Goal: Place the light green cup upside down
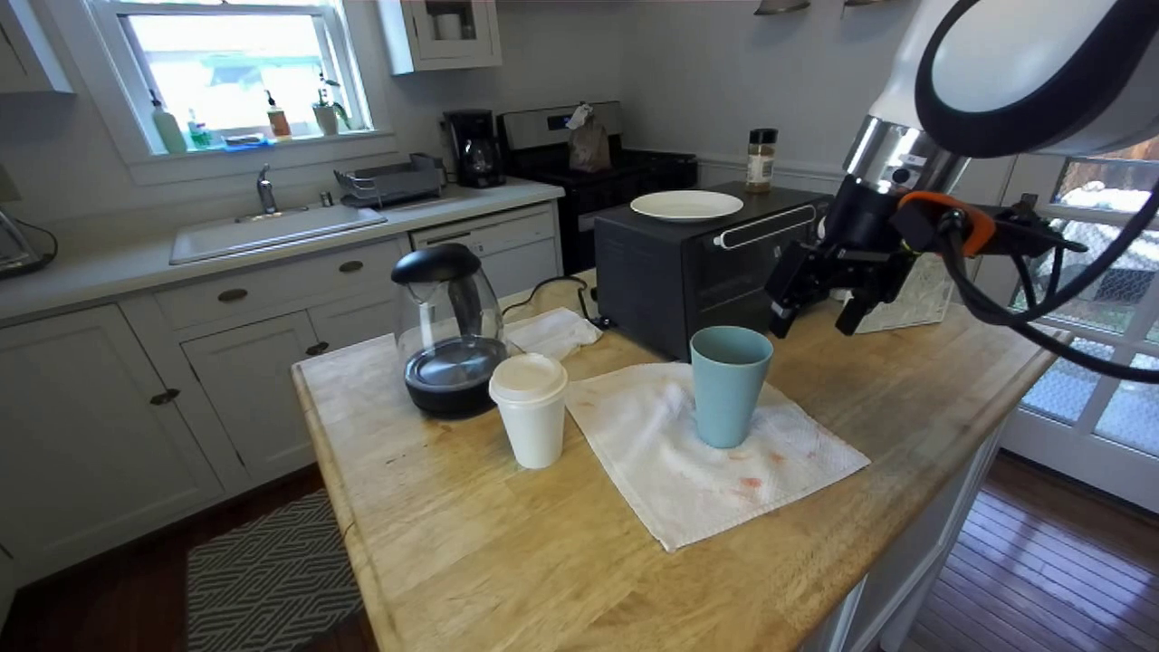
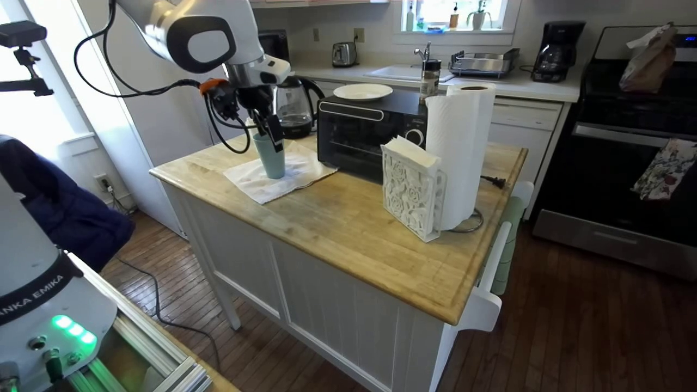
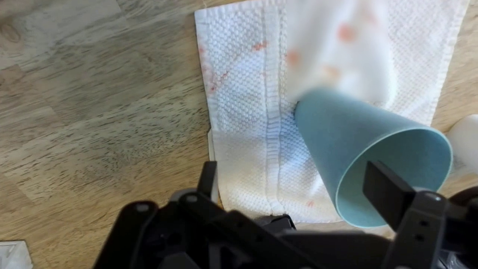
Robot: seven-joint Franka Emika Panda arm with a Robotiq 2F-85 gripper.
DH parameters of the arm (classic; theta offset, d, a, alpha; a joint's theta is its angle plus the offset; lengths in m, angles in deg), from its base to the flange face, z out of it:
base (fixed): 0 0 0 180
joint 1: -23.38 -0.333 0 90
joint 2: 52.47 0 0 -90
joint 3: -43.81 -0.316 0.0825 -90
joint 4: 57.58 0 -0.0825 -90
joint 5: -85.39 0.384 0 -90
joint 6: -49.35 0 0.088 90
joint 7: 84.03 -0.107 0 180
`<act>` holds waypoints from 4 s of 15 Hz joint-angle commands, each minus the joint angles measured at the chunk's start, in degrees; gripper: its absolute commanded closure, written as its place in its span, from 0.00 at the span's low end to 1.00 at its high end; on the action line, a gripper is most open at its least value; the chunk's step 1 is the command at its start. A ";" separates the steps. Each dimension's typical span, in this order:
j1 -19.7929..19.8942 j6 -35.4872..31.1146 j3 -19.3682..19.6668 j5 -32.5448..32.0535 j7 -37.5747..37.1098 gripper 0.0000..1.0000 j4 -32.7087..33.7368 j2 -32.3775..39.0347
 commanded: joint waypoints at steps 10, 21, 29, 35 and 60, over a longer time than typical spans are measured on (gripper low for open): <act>0.52 0.07 3.89 -12.56 -5.98 0.00 6.47 11.28; -0.53 0.40 8.05 -22.88 -14.45 0.00 3.77 13.07; 4.51 0.88 6.41 -9.42 -9.31 0.00 -0.09 12.73; 7.41 1.00 6.42 1.30 -4.74 0.00 -0.06 12.70; 1.02 9.63 0.93 -14.15 19.33 0.00 0.12 -3.81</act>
